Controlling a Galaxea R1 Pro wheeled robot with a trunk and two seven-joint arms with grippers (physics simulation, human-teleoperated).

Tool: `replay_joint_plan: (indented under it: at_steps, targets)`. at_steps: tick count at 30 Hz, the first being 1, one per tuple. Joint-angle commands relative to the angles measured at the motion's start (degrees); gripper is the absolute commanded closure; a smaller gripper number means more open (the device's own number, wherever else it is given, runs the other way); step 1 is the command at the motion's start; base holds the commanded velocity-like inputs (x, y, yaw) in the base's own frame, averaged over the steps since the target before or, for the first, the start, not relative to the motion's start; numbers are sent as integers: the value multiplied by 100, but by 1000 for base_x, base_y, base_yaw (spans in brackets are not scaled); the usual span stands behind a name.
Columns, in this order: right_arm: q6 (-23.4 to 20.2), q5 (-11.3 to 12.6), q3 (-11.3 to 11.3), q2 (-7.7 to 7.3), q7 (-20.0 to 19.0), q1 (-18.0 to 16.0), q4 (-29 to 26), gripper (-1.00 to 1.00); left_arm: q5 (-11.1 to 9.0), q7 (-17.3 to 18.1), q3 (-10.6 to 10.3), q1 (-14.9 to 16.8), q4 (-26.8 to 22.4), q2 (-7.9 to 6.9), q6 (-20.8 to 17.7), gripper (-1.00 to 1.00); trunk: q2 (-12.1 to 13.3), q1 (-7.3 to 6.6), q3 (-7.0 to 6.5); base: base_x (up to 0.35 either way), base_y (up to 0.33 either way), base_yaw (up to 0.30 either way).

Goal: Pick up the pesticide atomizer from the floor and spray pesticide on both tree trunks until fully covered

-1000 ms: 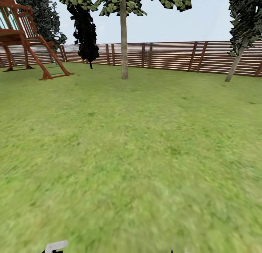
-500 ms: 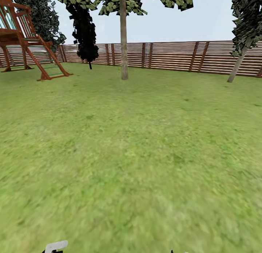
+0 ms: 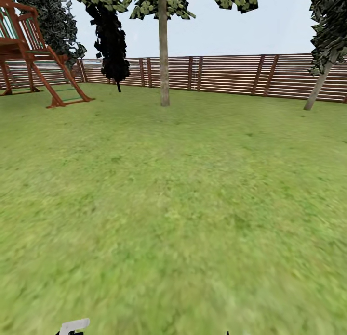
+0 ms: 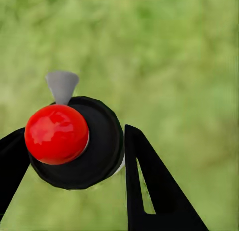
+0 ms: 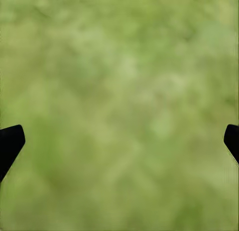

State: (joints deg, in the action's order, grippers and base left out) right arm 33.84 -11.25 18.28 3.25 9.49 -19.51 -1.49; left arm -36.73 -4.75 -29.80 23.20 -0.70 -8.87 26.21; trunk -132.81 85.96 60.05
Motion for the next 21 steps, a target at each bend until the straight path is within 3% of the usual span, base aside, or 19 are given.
replay_joint_plan:
  at_steps: [1, 21]
  targets:
    - [0, 0, 0, 0, 0, 0, 0, -100, -1, -3, 0, 0, 0, 0, -1, 100, 0, 0, 0, 339, 0, 0]
    - [0, 0, 0, 0, 0, 0, 0, -100, -1, -8, 0, 0, 0, -1, -3, 100, 0, 0, 0, 339, 0, 0]
